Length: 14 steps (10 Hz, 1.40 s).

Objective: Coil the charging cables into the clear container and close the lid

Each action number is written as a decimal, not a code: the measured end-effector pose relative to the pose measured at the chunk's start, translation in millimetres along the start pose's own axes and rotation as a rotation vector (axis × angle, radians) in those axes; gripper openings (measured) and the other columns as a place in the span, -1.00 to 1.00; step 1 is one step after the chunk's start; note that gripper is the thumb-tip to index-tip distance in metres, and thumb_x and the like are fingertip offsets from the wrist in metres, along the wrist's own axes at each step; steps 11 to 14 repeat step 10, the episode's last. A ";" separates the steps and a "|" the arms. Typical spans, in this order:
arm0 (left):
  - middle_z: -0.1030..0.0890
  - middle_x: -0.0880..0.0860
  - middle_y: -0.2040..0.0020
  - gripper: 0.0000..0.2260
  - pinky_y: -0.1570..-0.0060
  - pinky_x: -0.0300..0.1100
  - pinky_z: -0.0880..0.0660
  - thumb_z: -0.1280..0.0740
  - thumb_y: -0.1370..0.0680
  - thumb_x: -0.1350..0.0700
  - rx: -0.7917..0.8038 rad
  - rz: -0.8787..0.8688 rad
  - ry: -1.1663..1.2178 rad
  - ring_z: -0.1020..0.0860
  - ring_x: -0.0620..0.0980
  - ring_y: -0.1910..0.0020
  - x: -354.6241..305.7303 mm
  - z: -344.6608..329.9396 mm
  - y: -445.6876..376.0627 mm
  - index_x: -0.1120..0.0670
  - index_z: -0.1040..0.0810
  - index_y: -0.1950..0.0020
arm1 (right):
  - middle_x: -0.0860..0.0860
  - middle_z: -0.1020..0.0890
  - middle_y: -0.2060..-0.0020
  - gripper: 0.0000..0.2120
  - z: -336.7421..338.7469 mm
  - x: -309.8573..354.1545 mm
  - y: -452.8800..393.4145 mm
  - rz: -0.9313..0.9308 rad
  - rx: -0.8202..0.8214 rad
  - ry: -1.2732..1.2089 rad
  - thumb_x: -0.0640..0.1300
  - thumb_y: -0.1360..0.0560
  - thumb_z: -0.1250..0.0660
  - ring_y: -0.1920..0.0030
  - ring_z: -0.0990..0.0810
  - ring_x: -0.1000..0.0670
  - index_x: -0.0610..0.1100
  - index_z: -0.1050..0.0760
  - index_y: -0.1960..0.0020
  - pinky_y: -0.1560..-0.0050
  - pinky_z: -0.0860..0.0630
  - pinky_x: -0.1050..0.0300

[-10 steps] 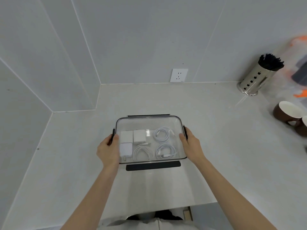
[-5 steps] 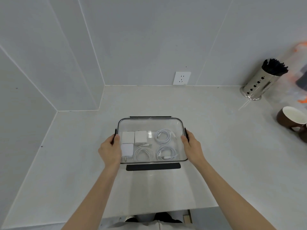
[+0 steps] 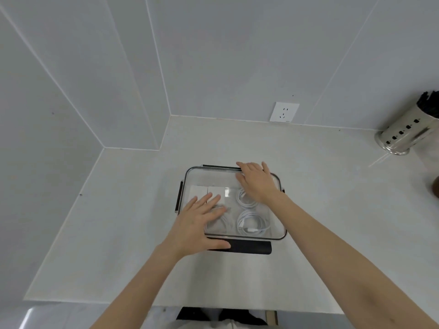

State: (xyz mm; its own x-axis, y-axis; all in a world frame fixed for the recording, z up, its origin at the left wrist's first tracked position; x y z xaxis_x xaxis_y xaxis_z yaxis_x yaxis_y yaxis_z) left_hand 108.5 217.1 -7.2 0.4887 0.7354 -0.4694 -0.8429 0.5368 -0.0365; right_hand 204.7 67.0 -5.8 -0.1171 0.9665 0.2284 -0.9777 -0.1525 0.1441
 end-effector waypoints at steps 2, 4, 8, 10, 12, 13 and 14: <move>-0.45 0.00 -0.38 -0.29 -0.40 -0.13 -0.05 -0.25 -0.25 -0.41 -0.116 -0.042 -0.090 -0.34 -0.01 -0.40 -3.6 -1.3 1.8 -0.08 -0.46 -0.31 | -0.07 -0.51 -0.22 -0.66 -3.5 -4.3 -9.9 -0.061 -0.018 -0.140 -0.07 -0.61 0.00 -0.25 -0.39 -0.10 -0.11 -0.39 -0.29 -0.30 -0.13 -0.01; -0.50 0.03 -0.33 -0.32 -0.41 -0.10 -0.09 -0.25 -0.28 -0.39 -0.136 -0.074 -0.109 -0.35 0.01 -0.38 -5.2 -4.0 2.6 -0.03 -0.48 -0.29 | -0.09 -0.52 -0.19 -0.66 -5.1 -4.8 -11.1 -0.069 -0.019 -0.117 -0.08 -0.61 0.02 -0.21 -0.41 -0.12 -0.16 -0.40 -0.25 -0.24 -0.17 -0.02; -0.56 0.07 -0.27 -0.37 -0.34 -0.03 -0.27 -0.26 -0.36 -0.32 -0.225 -0.160 -0.193 -0.43 0.08 -0.34 -8.9 -6.6 6.2 0.07 -0.51 -0.26 | -0.10 -0.52 -0.21 -0.66 -7.8 -4.0 -7.6 -0.081 -0.019 -0.121 -0.10 -0.62 0.02 -0.24 -0.41 -0.13 -0.15 -0.38 -0.29 -0.35 -0.10 -0.05; -0.34 0.12 -0.44 -0.31 -0.35 0.02 -0.30 -0.11 -0.40 -0.41 -0.233 -0.039 0.036 -0.25 -0.07 -0.40 -11.6 11.5 4.3 0.01 -0.37 -0.37 | -0.08 -0.27 -0.45 -0.58 20.7 5.7 20.3 -0.108 -0.184 -0.699 -0.15 -0.62 -0.04 -0.46 -0.20 -0.03 -0.17 -0.15 -0.46 -0.47 -0.09 0.09; -0.34 0.12 -0.44 -0.31 -0.35 0.02 -0.30 -0.11 -0.40 -0.41 -0.233 -0.039 0.036 -0.25 -0.07 -0.40 -11.6 11.5 4.3 0.01 -0.37 -0.37 | -0.08 -0.27 -0.45 -0.58 20.7 5.7 20.3 -0.108 -0.184 -0.699 -0.15 -0.62 -0.04 -0.46 -0.20 -0.03 -0.17 -0.15 -0.46 -0.47 -0.09 0.09; -0.34 0.12 -0.44 -0.31 -0.35 0.02 -0.30 -0.11 -0.40 -0.41 -0.233 -0.039 0.036 -0.25 -0.07 -0.40 -11.6 11.5 4.3 0.01 -0.37 -0.37 | -0.08 -0.27 -0.45 -0.58 20.7 5.7 20.3 -0.108 -0.184 -0.699 -0.15 -0.62 -0.04 -0.46 -0.20 -0.03 -0.17 -0.15 -0.46 -0.47 -0.09 0.09; -0.34 0.12 -0.44 -0.31 -0.35 0.02 -0.30 -0.11 -0.40 -0.41 -0.233 -0.039 0.036 -0.25 -0.07 -0.40 -11.6 11.5 4.3 0.01 -0.37 -0.37 | -0.08 -0.27 -0.45 -0.58 20.7 5.7 20.3 -0.108 -0.184 -0.699 -0.15 -0.62 -0.04 -0.46 -0.20 -0.03 -0.17 -0.15 -0.46 -0.47 -0.09 0.09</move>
Point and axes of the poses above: each hand's wrist, its own y-axis away from the middle knuckle, its own z-axis out of the back of the hand, x = y × z, the point moved 8 cm from there along -y, towards the middle knuckle
